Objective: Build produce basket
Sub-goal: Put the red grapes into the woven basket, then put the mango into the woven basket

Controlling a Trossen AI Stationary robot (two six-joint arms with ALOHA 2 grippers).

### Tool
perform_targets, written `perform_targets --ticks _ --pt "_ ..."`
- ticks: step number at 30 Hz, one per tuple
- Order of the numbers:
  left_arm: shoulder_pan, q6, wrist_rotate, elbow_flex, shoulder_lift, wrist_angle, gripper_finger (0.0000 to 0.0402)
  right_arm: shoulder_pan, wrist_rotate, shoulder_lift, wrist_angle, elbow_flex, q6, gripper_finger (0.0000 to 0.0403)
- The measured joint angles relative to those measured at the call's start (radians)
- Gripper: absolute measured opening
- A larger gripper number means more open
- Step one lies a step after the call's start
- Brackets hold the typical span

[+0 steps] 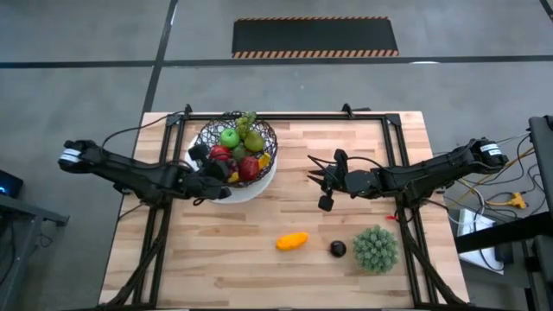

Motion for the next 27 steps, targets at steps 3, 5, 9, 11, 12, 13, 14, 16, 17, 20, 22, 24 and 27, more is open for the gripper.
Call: perform_targets --ticks 3,5,9,11,12,13,14,16,17,20,22,24,27 --pt "0.011 0.000 0.000 0.000 0.021 -0.002 0.0000 0.000 0.000 0.000 -0.002 0.000 0.002 0.0047" --pt "0.019 -0.002 0.000 0.000 0.034 -0.002 0.0005 0.000 0.000 0.000 -0.003 0.000 0.002 0.0047" --pt "0.037 -0.026 0.003 0.000 0.043 -0.007 0.0035 0.000 0.000 0.000 -0.003 0.000 0.003 0.0047" --pt "0.040 -0.026 0.003 0.000 0.043 -0.011 0.0056 0.000 0.000 0.000 -0.003 0.000 0.003 0.0047" --pt "0.040 -0.025 0.004 0.000 0.041 -0.011 0.0066 0.000 0.000 0.000 -0.004 0.000 0.003 0.0047" --pt "0.042 -0.025 0.004 0.000 0.039 -0.011 0.0076 0.000 0.000 0.000 -0.004 0.000 0.003 0.0047" --pt "0.042 -0.025 0.004 0.000 0.035 -0.011 0.0085 0.000 0.000 0.000 -0.005 0.000 0.003 0.0047" --pt "0.043 -0.025 0.004 0.000 0.032 -0.011 0.0102 0.000 0.000 0.000 -0.007 0.000 0.003 0.0047" --pt "0.043 -0.025 0.005 0.000 0.030 -0.011 0.0109 0.000 0.000 0.000 -0.007 0.000 0.003 0.0047" --pt "0.043 -0.025 0.007 0.001 0.028 -0.012 0.0123 0.000 0.000 0.000 -0.008 0.000 0.003 0.0047" --pt "0.043 -0.024 0.012 0.013 0.028 -0.012 0.0127 0.000 0.000 0.000 -0.010 0.000 0.003 0.0047" --pt "0.043 -0.018 0.013 0.031 0.027 -0.010 0.0128 0.000 0.000 0.000 -0.017 0.000 0.004 0.0047" --pt "0.043 -0.016 0.028 0.057 0.027 -0.012 0.0128 0.000 0.000 0.000 -0.034 0.000 0.016 0.0047"
